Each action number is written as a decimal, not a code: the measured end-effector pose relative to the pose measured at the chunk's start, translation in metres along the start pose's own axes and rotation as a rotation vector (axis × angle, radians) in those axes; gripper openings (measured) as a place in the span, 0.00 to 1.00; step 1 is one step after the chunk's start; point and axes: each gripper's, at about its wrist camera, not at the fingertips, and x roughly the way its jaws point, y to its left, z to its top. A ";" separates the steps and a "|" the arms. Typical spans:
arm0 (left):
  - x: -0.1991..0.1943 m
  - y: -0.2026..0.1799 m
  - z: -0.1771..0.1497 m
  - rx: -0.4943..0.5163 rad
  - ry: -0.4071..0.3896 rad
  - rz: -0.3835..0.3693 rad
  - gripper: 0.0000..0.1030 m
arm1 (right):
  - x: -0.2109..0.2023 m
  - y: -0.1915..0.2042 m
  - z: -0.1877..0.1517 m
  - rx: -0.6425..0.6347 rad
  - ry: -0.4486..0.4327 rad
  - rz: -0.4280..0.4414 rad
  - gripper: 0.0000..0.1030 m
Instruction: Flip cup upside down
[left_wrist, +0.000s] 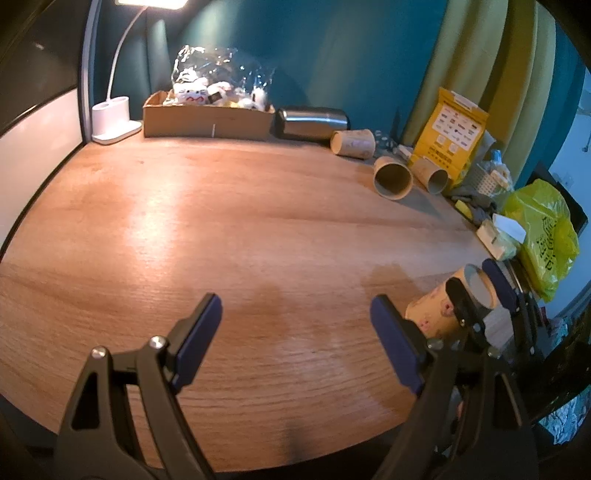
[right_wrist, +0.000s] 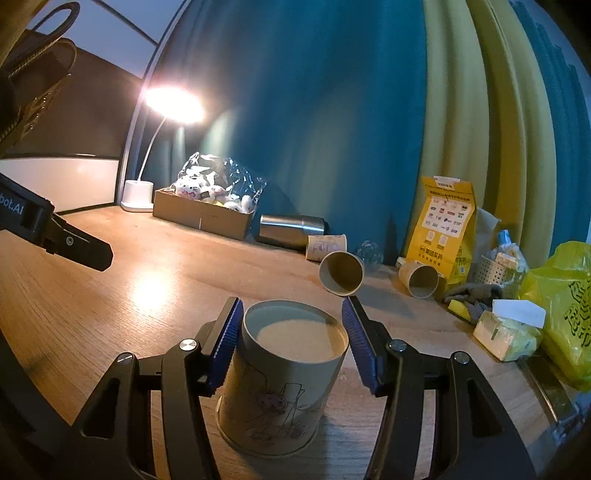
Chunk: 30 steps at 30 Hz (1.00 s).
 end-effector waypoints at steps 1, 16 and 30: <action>0.000 0.000 0.000 0.001 -0.002 0.001 0.82 | 0.000 0.000 0.000 0.000 0.003 -0.001 0.57; -0.031 -0.012 -0.006 0.068 -0.116 0.036 0.82 | -0.011 -0.024 0.043 0.206 0.169 0.090 0.80; -0.102 -0.043 -0.013 0.137 -0.267 0.014 0.91 | -0.073 -0.046 0.075 0.279 0.178 0.039 0.80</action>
